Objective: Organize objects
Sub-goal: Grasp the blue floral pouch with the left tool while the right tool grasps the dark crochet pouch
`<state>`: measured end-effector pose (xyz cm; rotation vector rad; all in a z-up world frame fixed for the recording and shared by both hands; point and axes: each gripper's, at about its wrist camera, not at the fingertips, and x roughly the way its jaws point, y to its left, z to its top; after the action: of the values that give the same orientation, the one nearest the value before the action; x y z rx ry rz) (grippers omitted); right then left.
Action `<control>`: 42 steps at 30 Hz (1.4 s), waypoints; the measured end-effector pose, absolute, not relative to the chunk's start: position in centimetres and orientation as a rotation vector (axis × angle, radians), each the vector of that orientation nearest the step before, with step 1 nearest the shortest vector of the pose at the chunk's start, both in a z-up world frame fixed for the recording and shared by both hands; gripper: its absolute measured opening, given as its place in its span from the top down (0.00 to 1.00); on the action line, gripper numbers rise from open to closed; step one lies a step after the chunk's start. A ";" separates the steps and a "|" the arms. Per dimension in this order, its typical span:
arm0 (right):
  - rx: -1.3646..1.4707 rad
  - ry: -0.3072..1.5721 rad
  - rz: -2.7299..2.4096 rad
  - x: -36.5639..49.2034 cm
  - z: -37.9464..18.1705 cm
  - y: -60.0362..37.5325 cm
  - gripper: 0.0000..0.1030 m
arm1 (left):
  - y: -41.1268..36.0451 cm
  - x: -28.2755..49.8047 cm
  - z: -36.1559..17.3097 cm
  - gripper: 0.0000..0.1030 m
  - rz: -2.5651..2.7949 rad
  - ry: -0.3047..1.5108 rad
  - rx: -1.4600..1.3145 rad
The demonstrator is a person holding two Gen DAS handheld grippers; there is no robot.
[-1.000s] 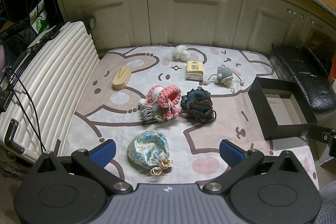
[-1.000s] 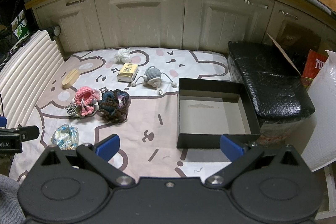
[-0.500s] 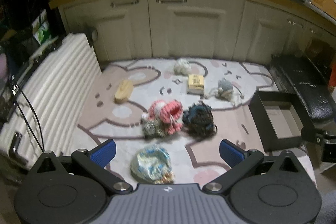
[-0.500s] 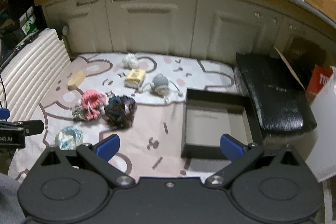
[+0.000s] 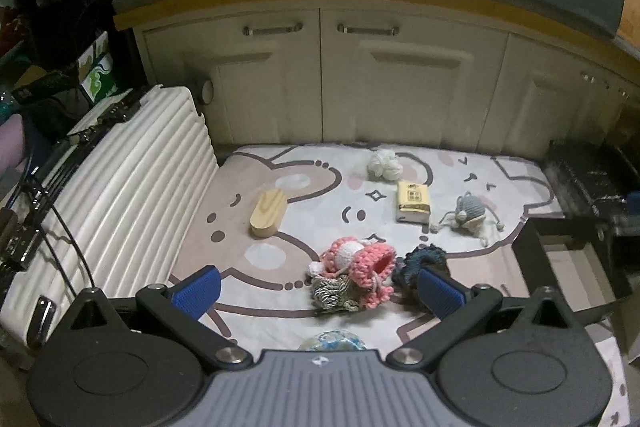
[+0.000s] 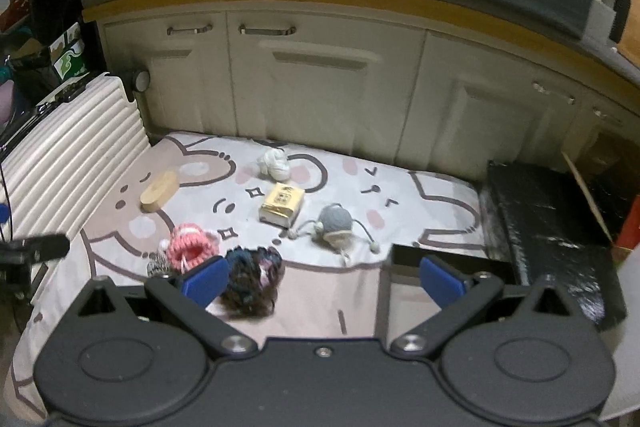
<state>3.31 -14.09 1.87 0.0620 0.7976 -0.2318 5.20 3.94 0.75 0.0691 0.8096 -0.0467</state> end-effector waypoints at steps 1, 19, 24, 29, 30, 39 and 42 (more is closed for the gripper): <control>0.070 0.801 -0.220 4.0 1.6 -14.2 0.00 | 4.1 5.5 0.3 0.00 -0.059 0.816 0.073; 0.159 0.866 -0.054 14.5 -7.9 -14.9 0.00 | 2.8 12.2 -12.2 0.00 -0.108 1.130 0.097; 0.172 0.943 -0.059 16.0 -11.3 -14.5 0.00 | 1.8 13.3 -15.5 0.00 -0.080 1.208 0.129; 0.187 1.001 -0.035 16.4 -14.1 -14.3 0.00 | 1.6 13.2 -17.6 0.00 -0.068 1.264 0.186; 0.183 1.002 -0.027 16.4 -14.4 -14.2 0.00 | 1.7 13.1 -18.0 0.00 -0.059 1.275 0.198; 0.174 1.056 0.014 16.7 -17.2 -14.3 0.00 | 6.5 12.0 -18.7 0.00 0.018 1.310 0.096; 0.199 1.059 0.032 16.9 -17.6 -14.4 0.00 | 8.3 11.6 -18.9 0.00 0.038 1.329 0.035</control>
<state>16.91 -14.40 -17.61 0.1991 1.0588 0.0319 11.62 8.27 -18.89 0.0351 1.3291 0.0378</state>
